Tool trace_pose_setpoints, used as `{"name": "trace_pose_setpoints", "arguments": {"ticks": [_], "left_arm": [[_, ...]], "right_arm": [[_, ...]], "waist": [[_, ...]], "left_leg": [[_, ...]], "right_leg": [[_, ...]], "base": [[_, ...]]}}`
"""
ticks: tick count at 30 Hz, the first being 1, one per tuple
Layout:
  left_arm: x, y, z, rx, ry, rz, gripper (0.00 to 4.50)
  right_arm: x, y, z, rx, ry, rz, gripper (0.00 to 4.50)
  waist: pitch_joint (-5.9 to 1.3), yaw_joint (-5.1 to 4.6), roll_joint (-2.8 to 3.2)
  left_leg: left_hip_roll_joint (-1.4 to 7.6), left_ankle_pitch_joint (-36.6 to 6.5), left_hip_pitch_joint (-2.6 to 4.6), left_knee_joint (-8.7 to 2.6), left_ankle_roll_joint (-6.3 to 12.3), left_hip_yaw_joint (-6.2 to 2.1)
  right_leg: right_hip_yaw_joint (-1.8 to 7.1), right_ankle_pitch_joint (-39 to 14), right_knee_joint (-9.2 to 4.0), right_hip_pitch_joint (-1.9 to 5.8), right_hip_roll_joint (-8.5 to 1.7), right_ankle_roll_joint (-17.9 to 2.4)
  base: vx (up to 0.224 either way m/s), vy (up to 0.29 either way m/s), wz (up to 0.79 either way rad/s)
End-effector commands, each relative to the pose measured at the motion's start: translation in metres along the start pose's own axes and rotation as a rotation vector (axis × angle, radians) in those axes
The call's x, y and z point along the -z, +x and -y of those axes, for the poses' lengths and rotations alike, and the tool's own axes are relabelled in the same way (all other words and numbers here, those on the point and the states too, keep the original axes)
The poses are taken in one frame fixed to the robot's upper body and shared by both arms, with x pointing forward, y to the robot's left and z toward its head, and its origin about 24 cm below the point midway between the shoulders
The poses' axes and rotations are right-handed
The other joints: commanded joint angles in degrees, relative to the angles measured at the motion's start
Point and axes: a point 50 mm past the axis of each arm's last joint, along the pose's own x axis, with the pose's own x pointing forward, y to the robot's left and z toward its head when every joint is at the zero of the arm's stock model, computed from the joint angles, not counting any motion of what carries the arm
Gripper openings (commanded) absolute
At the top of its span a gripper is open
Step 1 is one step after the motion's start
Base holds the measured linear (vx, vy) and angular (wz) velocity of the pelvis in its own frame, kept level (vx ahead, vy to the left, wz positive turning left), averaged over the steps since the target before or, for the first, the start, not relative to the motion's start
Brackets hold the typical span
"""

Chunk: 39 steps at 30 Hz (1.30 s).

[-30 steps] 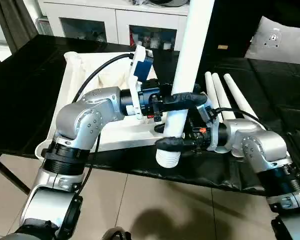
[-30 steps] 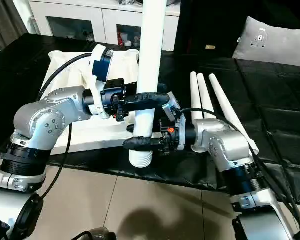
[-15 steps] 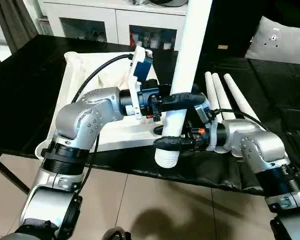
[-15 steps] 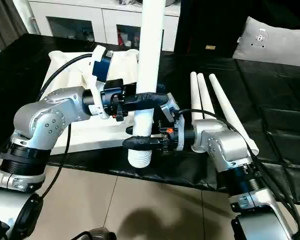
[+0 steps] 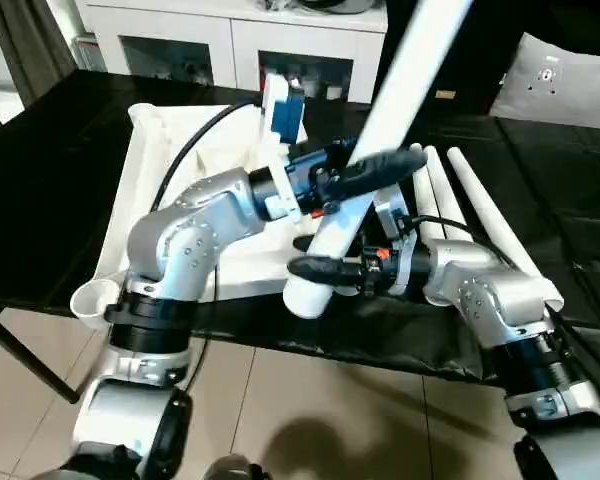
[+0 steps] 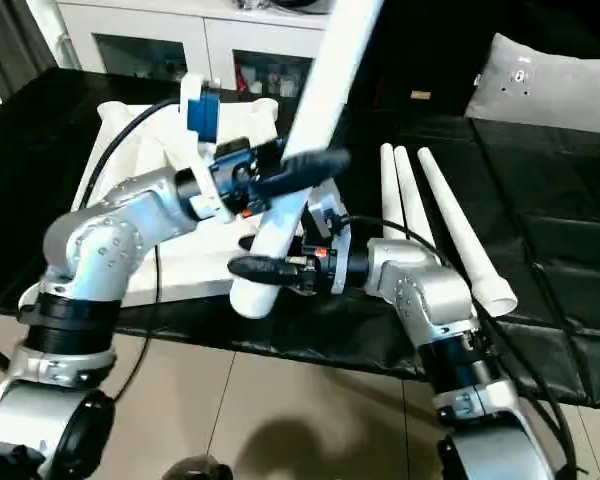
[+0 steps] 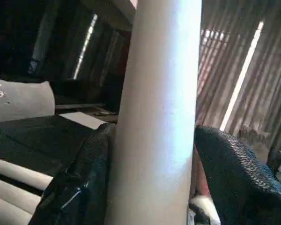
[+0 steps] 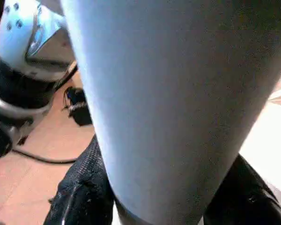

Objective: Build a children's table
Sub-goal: Pick table leg

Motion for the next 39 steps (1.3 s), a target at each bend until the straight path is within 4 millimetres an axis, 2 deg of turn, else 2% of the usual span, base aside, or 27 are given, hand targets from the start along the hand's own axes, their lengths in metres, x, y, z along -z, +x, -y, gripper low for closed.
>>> {"name": "trace_pose_setpoints", "arguments": {"ticks": [1, 2, 4, 6, 7, 10, 11, 13, 14, 16, 17, 18, 19, 21, 23, 26, 27, 28, 29, 30, 34, 39], "left_arm": [[-0.009, 0.019, 0.021, 0.110, 0.010, 0.071, 2.96], [-0.010, 0.017, 0.020, 0.096, 0.001, 0.089, 2.96], [-0.020, 0.006, 0.007, -0.013, -0.055, 0.210, 2.96], [-0.021, 0.002, 0.003, -0.054, -0.071, 0.242, 2.96], [-0.023, -0.007, -0.004, -0.118, -0.082, 0.280, 2.96], [-0.023, -0.025, -0.017, -0.264, -0.080, 0.321, 2.96], [-0.021, -0.031, -0.021, -0.312, -0.062, 0.308, 2.96], [-0.011, -0.047, -0.030, -0.458, 0.076, 0.183, 2.96], [-0.006, -0.056, -0.034, -0.527, 0.145, 0.107, 2.96], [0.002, -0.069, -0.038, -0.608, 0.223, 0.009, 2.96], [0.002, -0.069, -0.038, -0.608, 0.223, 0.009, 2.96], [0.010, -0.083, -0.040, -0.673, 0.267, -0.066, 2.96], [0.014, -0.089, -0.041, -0.705, 0.286, -0.091, 2.96], [0.020, -0.099, -0.041, -0.755, 0.316, -0.122, 2.96], [0.027, -0.109, -0.038, -0.803, 0.346, -0.154, 2.96], [0.045, -0.127, -0.036, -0.909, 0.401, -0.223, 2.96], [0.048, -0.130, -0.036, -0.921, 0.399, -0.235, 2.96], [0.056, -0.136, -0.032, -0.949, 0.402, -0.256, 2.96], [0.059, -0.139, -0.030, -0.967, 0.412, -0.259, 2.96], [0.061, -0.143, -0.027, -0.997, 0.423, -0.262, 2.96], [0.069, -0.147, -0.020, -1.036, 0.425, -0.273, 2.96], [0.074, -0.151, -0.014, -1.077, 0.404, -0.222, 2.96]], "right_arm": [[0.009, -0.001, 0.004, 0.069, 0.052, -0.007, 1.93], [0.009, -0.002, 0.003, 0.073, 0.052, 0.000, 1.93], [0.007, -0.007, 0.001, 0.103, 0.059, 0.068, 1.93], [0.006, -0.009, 0.000, 0.112, 0.059, 0.090, 1.93], [0.005, -0.013, -0.001, 0.146, 0.045, 0.118, 1.93], [0.004, -0.021, -0.003, 0.207, 0.019, 0.161, 1.91], [0.002, -0.023, -0.003, 0.236, 0.015, 0.181, 1.91], [0.000, -0.029, -0.001, 0.315, 0.002, 0.212, 1.91], [-0.001, -0.031, 0.001, 0.379, -0.008, 0.222, 1.91], [-0.001, -0.033, 0.002, 0.454, -0.015, 0.225, 1.91], [-0.001, -0.033, 0.002, 0.454, -0.015, 0.225, 1.91], [0.000, -0.035, 0.003, 0.529, -0.033, 0.221, 1.91], [0.000, -0.036, 0.004, 0.573, -0.040, 0.220, 1.91], [0.002, -0.037, 0.008, 0.663, -0.049, 0.225, 1.91], [0.003, -0.037, 0.010, 0.740, -0.061, 0.236, 1.91], [0.009, -0.032, 0.007, 0.772, -0.087, 0.205, 1.91], [0.010, -0.031, 0.007, 0.778, -0.088, 0.202, 1.91], [0.014, -0.029, 0.006, 0.798, -0.089, 0.187, 1.91], [0.017, -0.027, 0.005, 0.816, -0.089, 0.177, 1.91], [0.020, -0.026, 0.006, 0.849, -0.088, 0.170, 1.91], [0.028, -0.027, 0.006, 0.913, -0.062, 0.144, 1.91], [0.024, -0.027, -0.001, 0.888, -0.068, 0.198, 1.91]], "waist": [[-4.40, 0.00, -0.71], [-4.40, 0.00, -0.71], [-4.47, -0.05, -0.23], [-4.48, -0.08, -0.36], [-4.36, -0.13, 0.62], [-4.41, -0.27, 0.38], [-4.38, -0.38, 0.32], [-4.28, -0.64, 0.44], [-4.28, -0.90, 0.92], [-4.33, -1.50, 1.25], [-4.33, -1.50, 1.25], [-4.40, -1.53, 1.38], [-4.26, -1.70, 1.07], [-4.31, -1.82, 1.39], [-4.26, -2.01, 1.41], [-3.96, -1.97, 0.64], [-3.87, -1.99, 0.79], [-3.86, -1.94, 0.05], [-3.80, -1.84, 0.41], [-3.77, -1.92, 0.03], [-3.52, -1.90, 0.52], [-3.48, -1.81, 0.26]], "left_leg": [[5.52, -2.33, 1.11, -3.43, 3.93, -2.42], [5.52, -2.33, 1.11, -3.43, 3.93, -2.42], [5.78, -2.78, 1.23, -3.41, 3.76, -2.57], [5.64, -2.93, 1.21, -3.46, 3.88, -2.60], [5.69, -4.12, 1.15, -3.44, 3.30, -2.64], [5.54, -4.70, 1.18, -3.55, 2.90, -2.76], [5.44, -4.94, 1.23, -3.53, 2.91, -2.65], [5.51, -4.80, 1.13, -3.89, 3.01, -2.97], [5.65, -5.71, 1.62, -3.96, 2.47, -3.00], [5.84, -6.02, 1.75, -4.15, 1.11, -3.12], [5.84, -6.02, 1.75, -4.15, 1.11, -3.12], [5.94, -5.78, 1.85, -4.17, 0.72, -3.08], [5.88, -6.17, 1.72, -4.27, 0.72, -3.00], [5.72, -6.55, 1.69, -4.22, 0.06, -2.90], [5.78, -7.15, 1.53, -4.37, -0.41, -2.96], [5.55, -8.23, 1.43, -4.43, -0.11, -2.74], [5.55, -8.49, 1.47, -4.47, -0.13, -2.73], [5.67, -8.11, 1.46, -4.65, 0.19, -2.83], [5.61, -8.14, 1.50, -4.65, 0.34, -2.74], [5.72, -8.46, 1.51, -4.66, 0.22, -2.69], [5.81, -10.86, 1.89, -5.02, -0.87, -2.83], [5.77, -11.99, 1.61, -5.17, -1.16, -2.92]], "right_leg": [[4.41, -6.49, -4.46, 3.15, -8.71, -7.96], [4.41, -6.49, -4.46, 3.15, -8.71, -7.96], [4.40, -5.05, -4.48, 3.03, -8.72, -8.66], [4.35, -4.83, -4.39, 3.10, -8.62, -9.00], [4.40, -5.73, -4.84, 2.98, -8.53, -8.58], [4.41, -5.74, -4.75, 3.24, -8.43, -7.96], [4.42, -6.66, -4.89, 3.18, -8.44, -7.51], [4.44, -8.61, -5.10, 3.14, -8.27, -5.39], [4.40, -10.35, -5.17, 2.70, -8.12, -4.21], [4.44, -9.04, -4.98, 2.60, -8.07, -4.45], [4.44, -9.04, -4.98, 2.60, -8.07, -4.45], [4.48, -6.83, -4.71, 2.45, -8.16, -5.67], [4.52, -6.85, -4.73, 2.46, -8.13, -5.92], [4.51, -6.33, -4.65, 2.56, -8.37, -7.08], [4.52, -6.58, -4.56, 2.56, -8.31, -7.27], [4.76, -10.07, -4.98, 2.67, -8.59, -6.39], [4.75, -10.79, -5.05, 2.52, -8.49, -6.12], [4.71, -11.32, -4.85, 2.53, -8.47, -5.97], [4.73, -11.89, -5.16, 2.34, -8.52, -5.81], [4.77, -12.20, -5.19, 2.22, -8.47, -5.66], [4.88, -13.36, -5.32, 1.84, -8.38, -5.83], [5.04, -13.47, -5.44, 2.26, -8.59, -4.96]], "base": [[0.000, 0.000, 0.00], [0.000, 0.000, 0.00], [0.000, 0.000, 0.00], [0.000, 0.000, 0.00], [0.000, 0.000, 0.00], [0.000, 0.000, 0.00], [0.000, 0.000, 0.00], [0.000, 0.000, 0.00], [0.000, 0.000, 0.00], [0.000, 0.000, 0.00], [0.000, 0.000, 0.00], [0.000, 0.000, 0.00], [0.000, 0.000, 0.00], [0.000, 0.000, 0.00], [0.000, 0.000, 0.00], [0.000, 0.000, 0.00], [0.000, 0.000, 0.00], [0.000, 0.000, 0.00], [0.000, 0.000, 0.00], [0.000, 0.000, 0.00], [0.000, 0.000, 0.00], [0.000, 0.000, 0.00]]}}
